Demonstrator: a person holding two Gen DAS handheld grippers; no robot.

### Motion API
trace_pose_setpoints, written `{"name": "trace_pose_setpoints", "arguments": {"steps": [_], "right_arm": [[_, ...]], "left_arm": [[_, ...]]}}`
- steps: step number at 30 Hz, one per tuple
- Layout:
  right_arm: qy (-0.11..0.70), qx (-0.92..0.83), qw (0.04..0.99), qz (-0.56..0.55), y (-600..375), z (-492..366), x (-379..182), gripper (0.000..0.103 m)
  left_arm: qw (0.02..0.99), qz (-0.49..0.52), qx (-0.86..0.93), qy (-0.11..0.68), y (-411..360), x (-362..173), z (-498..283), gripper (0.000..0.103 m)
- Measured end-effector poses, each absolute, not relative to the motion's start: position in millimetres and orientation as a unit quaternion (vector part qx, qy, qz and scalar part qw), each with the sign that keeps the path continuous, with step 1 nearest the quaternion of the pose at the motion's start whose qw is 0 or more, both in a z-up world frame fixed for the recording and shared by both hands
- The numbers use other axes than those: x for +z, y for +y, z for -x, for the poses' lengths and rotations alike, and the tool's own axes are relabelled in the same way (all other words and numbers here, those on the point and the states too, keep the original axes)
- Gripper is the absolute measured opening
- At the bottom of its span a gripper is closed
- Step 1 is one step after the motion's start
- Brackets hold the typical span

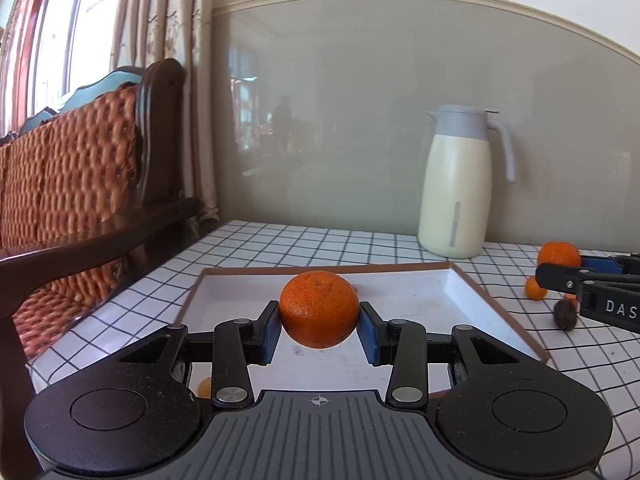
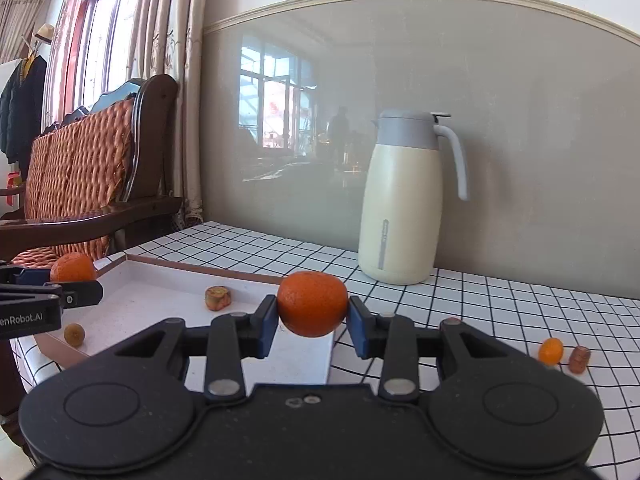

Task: Organize fruits
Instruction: 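Carry both oranges over the cardboard tray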

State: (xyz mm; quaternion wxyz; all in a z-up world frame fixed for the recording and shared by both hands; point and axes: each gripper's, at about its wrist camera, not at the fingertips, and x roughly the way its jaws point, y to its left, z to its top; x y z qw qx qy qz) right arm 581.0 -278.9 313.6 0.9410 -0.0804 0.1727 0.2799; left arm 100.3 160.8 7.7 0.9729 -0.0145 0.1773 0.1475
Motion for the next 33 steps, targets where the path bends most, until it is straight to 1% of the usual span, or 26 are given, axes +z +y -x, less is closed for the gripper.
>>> {"name": "trace_pose_setpoints", "arguments": {"steps": [9,22,33], "right_arm": [[0.175,0.291,0.937,0.082,-255,-591,306,0.029],[0.215,0.299,0.924,0.101,-223,-633,297,0.029],[0.242,0.298,0.918,0.096,-208,-659,291,0.029]], "left_arm": [[0.967,0.02,0.176,0.181,192,1,-108,0.041],[0.959,0.04,0.198,0.201,232,-10,-140,0.041],[0.954,0.049,0.218,0.202,252,-13,-154,0.041]]}}
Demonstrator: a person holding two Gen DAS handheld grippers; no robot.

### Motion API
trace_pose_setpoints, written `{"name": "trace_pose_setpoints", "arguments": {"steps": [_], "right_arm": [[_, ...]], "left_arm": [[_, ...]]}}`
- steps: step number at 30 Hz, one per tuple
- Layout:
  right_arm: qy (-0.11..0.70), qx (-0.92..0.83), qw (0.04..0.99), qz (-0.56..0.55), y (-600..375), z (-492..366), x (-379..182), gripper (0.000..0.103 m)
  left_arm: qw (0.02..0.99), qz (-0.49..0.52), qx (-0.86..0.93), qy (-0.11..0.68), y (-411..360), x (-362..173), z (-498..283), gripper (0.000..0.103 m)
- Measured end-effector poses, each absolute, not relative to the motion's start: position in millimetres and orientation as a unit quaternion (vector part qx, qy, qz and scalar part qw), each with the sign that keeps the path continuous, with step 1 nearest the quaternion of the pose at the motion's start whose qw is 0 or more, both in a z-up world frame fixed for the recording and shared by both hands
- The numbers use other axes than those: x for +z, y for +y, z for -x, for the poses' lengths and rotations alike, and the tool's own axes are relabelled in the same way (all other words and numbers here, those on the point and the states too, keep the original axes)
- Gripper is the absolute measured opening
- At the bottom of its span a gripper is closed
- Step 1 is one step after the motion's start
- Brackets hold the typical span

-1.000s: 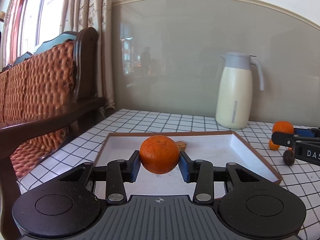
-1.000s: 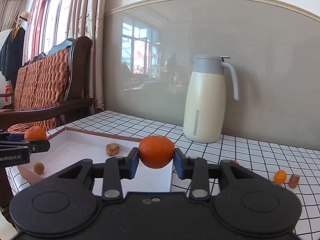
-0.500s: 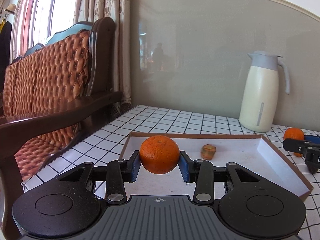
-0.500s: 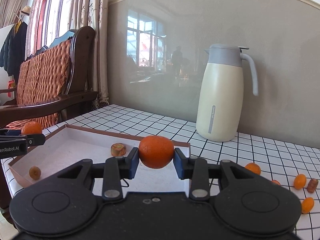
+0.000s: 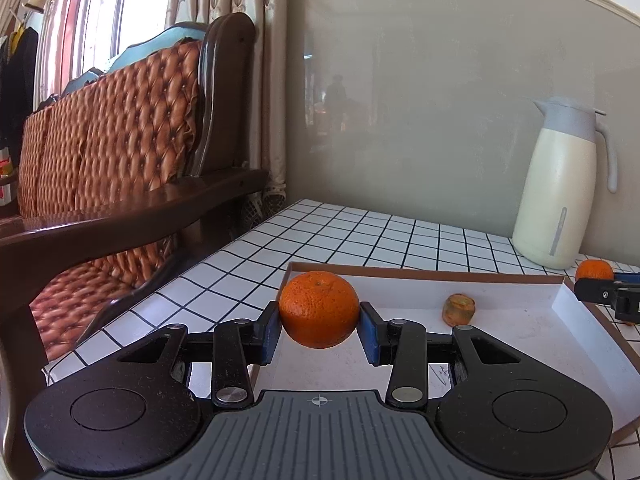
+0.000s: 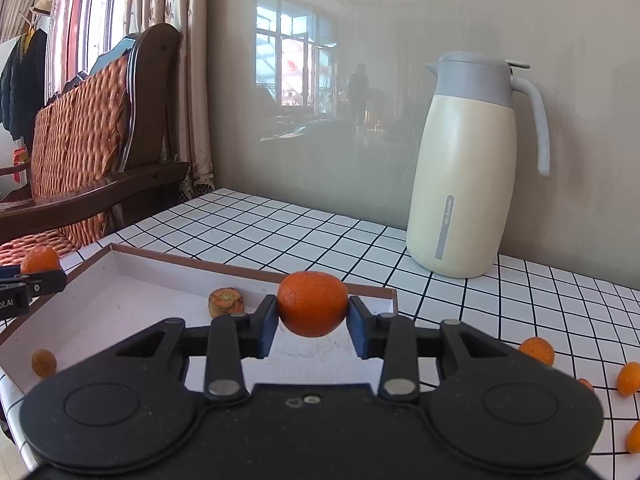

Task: Organize fruits
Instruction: 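Carry both oranges over the cardboard tray, then open both grippers to drop the oranges into the tray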

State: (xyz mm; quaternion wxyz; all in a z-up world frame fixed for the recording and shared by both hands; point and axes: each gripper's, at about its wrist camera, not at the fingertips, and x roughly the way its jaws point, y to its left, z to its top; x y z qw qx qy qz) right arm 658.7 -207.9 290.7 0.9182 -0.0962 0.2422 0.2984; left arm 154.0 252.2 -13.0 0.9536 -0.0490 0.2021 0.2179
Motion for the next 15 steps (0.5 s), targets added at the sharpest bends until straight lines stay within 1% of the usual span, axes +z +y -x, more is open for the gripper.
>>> {"name": "trace_pose_setpoints", "arguments": {"steps": [5,6,7,8,9,10,15], "right_arm": [[0.244,0.308,0.915,0.093,-205,-663,291,0.03],[0.236,0.31,0.916,0.095,-205,-664,292,0.036],[0.222,0.298,0.923,0.099,-206,-663,294,0.049],[0.202,0.281,0.933,0.097,-208,-660,296,0.094],[0.178,0.271,0.942,0.087,-213,-659,298,0.097],[0.182,0.274,0.941,0.082,-214,-661,300,0.097],[0.191,0.278,0.939,0.074,-214,-666,297,0.097]], "left_arm": [[0.954,0.051,0.214,0.203,252,-14,-159,0.042],[0.953,0.049,0.216,0.204,251,-14,-161,0.042],[0.952,0.045,0.22,0.205,250,-14,-162,0.05],[0.953,0.041,0.226,0.2,248,-14,-161,0.091],[0.954,0.037,0.234,0.182,246,-12,-157,0.102],[0.958,0.03,0.233,0.162,245,-10,-153,0.103],[0.96,0.028,0.226,0.164,248,-11,-156,0.103]]}}
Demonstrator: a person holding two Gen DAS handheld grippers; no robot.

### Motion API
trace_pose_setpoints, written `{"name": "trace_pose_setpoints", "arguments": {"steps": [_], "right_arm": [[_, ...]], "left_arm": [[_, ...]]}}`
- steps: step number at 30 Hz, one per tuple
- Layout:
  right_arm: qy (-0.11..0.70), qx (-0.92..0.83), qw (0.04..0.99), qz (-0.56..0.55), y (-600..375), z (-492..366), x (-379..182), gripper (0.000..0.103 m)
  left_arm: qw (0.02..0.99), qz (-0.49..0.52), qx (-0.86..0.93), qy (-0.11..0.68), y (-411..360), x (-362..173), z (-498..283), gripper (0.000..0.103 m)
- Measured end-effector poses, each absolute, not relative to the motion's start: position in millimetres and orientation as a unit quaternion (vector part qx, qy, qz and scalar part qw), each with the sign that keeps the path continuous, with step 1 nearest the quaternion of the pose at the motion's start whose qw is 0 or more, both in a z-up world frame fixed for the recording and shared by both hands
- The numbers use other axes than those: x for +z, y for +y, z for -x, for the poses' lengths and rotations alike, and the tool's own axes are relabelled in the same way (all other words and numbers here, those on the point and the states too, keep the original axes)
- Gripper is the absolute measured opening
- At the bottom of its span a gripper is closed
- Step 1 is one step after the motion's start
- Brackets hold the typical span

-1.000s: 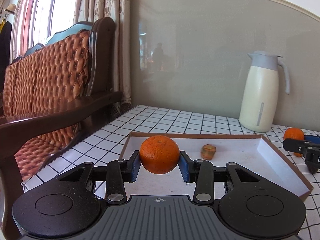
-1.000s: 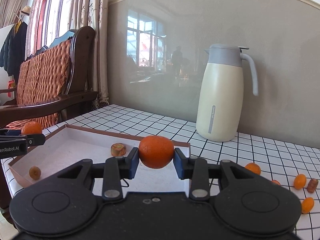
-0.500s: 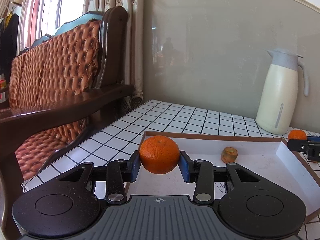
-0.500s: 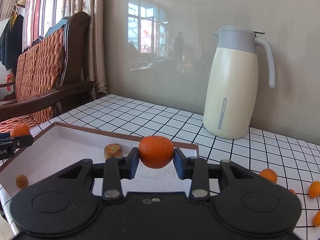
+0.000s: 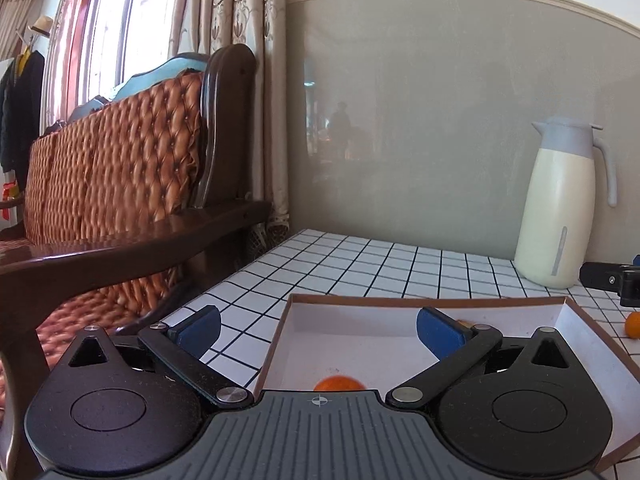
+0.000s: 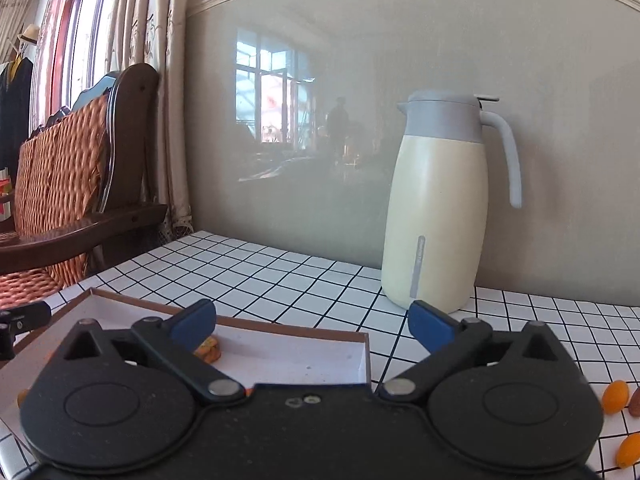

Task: Organize fruits
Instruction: 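Open both grippers to drop the oranges into the tray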

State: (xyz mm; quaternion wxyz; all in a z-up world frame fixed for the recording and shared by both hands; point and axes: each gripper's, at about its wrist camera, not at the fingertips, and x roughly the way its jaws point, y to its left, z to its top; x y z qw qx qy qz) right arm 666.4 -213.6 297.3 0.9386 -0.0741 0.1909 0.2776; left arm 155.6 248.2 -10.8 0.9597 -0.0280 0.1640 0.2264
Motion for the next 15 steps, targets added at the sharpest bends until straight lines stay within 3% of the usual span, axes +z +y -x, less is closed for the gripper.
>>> {"name": "trace_pose_setpoints", "arguments": {"steps": [15], "right_arm": [[0.194,0.275,0.939,0.074,-223,-659,299,0.097]], "left_arm": [[0.962,0.026,0.217,0.165,239,-10,-150,0.103]]}}
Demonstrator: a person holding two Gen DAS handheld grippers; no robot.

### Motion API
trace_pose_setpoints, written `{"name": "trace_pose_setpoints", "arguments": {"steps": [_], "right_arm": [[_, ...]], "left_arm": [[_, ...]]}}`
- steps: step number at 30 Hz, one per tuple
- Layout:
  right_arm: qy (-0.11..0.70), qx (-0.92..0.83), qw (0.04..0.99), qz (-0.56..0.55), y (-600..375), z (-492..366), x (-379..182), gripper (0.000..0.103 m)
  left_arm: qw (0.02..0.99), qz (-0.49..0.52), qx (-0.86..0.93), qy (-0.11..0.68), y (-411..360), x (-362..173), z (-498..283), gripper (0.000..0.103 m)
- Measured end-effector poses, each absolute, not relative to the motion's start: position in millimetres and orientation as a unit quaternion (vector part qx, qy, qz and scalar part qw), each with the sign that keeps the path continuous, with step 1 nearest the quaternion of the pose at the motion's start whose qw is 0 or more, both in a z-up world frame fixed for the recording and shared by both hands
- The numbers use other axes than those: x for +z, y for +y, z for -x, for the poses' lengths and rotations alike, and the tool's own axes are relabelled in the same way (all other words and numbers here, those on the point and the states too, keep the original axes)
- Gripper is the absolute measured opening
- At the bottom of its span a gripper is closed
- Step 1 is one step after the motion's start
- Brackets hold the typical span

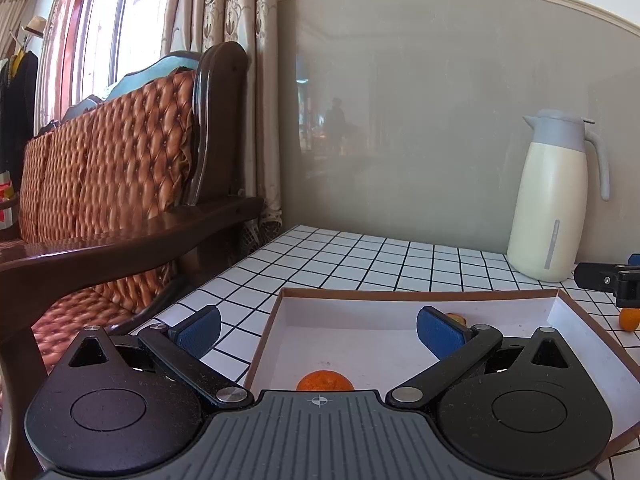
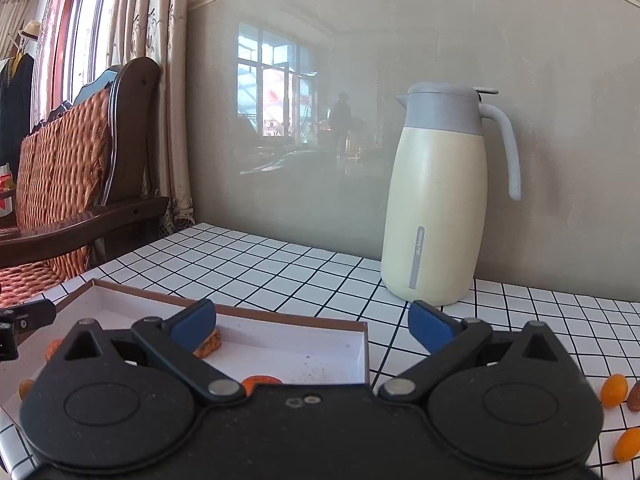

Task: Organize fruits
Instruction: 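Open both grippers to drop the oranges into the tray, then move both grippers back toward the remaining fruits on the table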

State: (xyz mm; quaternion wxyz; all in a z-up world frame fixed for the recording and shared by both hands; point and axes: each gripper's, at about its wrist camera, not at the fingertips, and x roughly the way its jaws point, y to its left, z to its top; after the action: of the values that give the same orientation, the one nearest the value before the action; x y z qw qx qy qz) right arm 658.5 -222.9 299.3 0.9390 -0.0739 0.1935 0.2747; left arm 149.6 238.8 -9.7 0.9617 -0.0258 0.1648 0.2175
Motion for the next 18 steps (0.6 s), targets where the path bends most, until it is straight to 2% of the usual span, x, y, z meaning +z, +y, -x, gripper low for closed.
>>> {"name": "trace_pose_setpoints", "arguments": {"steps": [18], "right_arm": [[0.18,0.267,0.944,0.072,-257,-642,313,0.097]], "left_arm": [[0.968,0.022,0.202,0.151,202,1,-132,0.103]]}}
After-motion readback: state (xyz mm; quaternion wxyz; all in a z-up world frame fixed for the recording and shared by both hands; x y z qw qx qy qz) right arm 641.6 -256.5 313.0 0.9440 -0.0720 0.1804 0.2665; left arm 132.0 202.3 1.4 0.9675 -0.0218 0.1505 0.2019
